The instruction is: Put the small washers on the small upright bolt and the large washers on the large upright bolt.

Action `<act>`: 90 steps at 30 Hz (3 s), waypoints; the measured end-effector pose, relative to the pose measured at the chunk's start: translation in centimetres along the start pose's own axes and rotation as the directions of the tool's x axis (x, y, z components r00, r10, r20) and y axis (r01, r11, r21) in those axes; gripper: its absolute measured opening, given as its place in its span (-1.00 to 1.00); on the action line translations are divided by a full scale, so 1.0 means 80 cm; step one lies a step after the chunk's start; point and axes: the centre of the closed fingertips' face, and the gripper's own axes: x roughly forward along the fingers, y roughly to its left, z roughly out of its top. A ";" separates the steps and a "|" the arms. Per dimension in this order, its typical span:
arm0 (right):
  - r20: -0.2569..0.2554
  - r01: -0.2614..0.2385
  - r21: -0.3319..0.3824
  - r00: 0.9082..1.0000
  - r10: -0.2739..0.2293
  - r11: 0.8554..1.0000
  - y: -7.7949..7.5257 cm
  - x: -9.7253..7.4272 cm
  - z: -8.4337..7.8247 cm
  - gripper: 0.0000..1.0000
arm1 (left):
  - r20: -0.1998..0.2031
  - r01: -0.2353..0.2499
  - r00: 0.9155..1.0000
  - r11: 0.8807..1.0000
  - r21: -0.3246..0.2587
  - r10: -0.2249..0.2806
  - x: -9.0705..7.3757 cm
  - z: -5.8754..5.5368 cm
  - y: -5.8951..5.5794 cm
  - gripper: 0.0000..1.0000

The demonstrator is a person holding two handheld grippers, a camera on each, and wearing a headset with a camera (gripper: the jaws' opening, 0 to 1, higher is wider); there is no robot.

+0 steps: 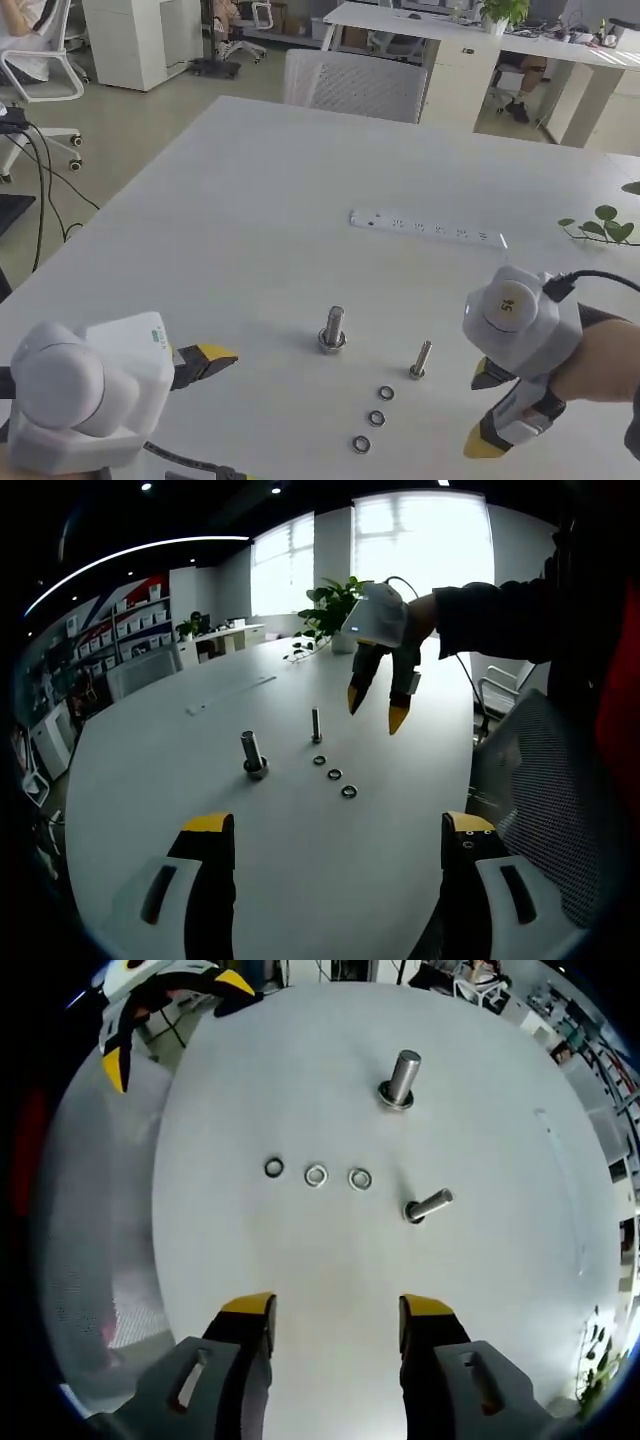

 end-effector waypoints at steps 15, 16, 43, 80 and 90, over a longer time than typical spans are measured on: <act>0.028 -0.020 -0.067 0.999 0.022 0.998 0.007 0.004 0.044 -0.11 | 0.007 -0.004 1.000 1.000 -0.002 0.004 -0.004 0.000 -0.001 0.69; 0.032 -0.018 -0.071 0.999 0.020 0.997 0.006 0.004 0.047 -0.12 | 0.007 -0.004 1.000 1.000 -0.003 0.004 -0.004 0.000 -0.001 0.69; 0.010 -0.011 -0.192 1.000 0.013 0.981 -0.015 0.041 0.095 -0.61 | 0.009 -0.021 1.000 0.999 -0.023 0.022 -0.010 -0.007 0.004 0.68; -0.039 -0.015 -0.207 0.999 0.007 0.978 -0.028 0.069 0.101 -0.64 | 0.009 -0.034 0.999 0.999 -0.039 0.035 -0.011 -0.012 0.012 0.67; -0.043 -0.027 -0.193 0.999 0.019 0.981 -0.026 0.069 0.099 -0.68 | 0.010 -0.035 0.999 0.999 -0.040 0.036 -0.010 -0.012 0.013 0.67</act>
